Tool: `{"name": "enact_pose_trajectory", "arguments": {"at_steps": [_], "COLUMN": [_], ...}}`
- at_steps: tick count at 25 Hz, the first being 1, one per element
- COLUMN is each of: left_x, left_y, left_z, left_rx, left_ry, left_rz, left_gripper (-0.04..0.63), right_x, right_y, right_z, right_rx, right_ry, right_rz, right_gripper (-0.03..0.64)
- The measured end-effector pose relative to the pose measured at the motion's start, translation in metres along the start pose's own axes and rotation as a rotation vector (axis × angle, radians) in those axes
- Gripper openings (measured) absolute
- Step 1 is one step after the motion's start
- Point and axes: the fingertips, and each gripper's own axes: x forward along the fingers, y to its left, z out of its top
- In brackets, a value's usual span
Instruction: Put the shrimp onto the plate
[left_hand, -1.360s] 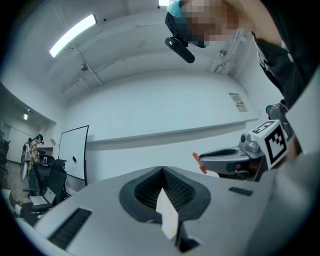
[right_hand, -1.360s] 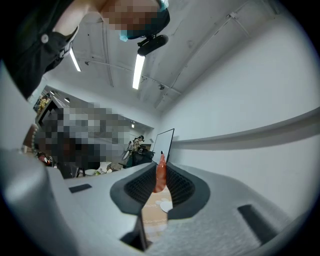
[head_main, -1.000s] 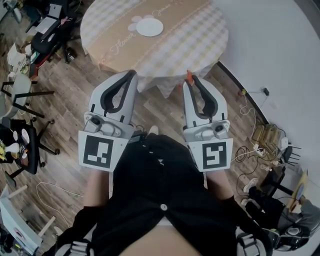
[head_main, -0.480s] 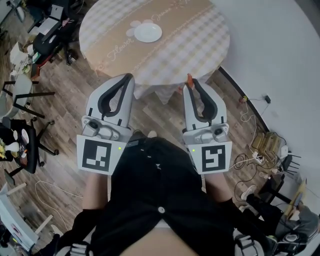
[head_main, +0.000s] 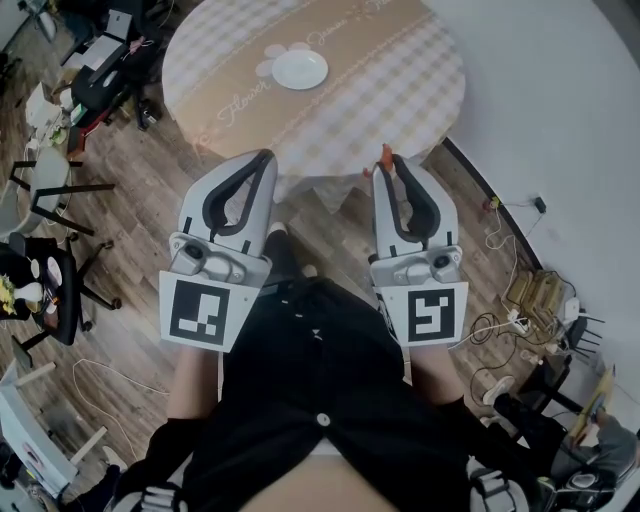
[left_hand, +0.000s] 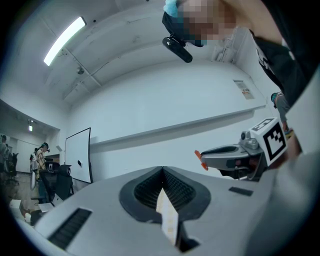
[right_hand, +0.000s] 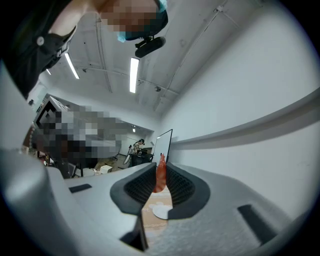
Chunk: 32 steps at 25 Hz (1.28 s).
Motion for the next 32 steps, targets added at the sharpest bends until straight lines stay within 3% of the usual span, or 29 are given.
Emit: {"name": "enact_pose_trajectory", "arguments": {"at_steps": [12,32], "left_x": [0.038,0.135], "left_y": [0.032,0.141], "left_z": [-0.011,-0.030], "left_rx": [-0.032,-0.045], "left_ry": [-0.017,-0.042], "left_rz": [-0.041,-0.139], "left_gripper": [0.003,0.003], "right_x": [0.044,0.180], "right_y": [-0.008,-0.027], "right_z": [-0.007,-0.021], "right_rx": [-0.021,-0.040], "right_ry": [0.016,0.047], "right_rz": [-0.024,-0.098], "right_gripper": [0.044,0.044]}}
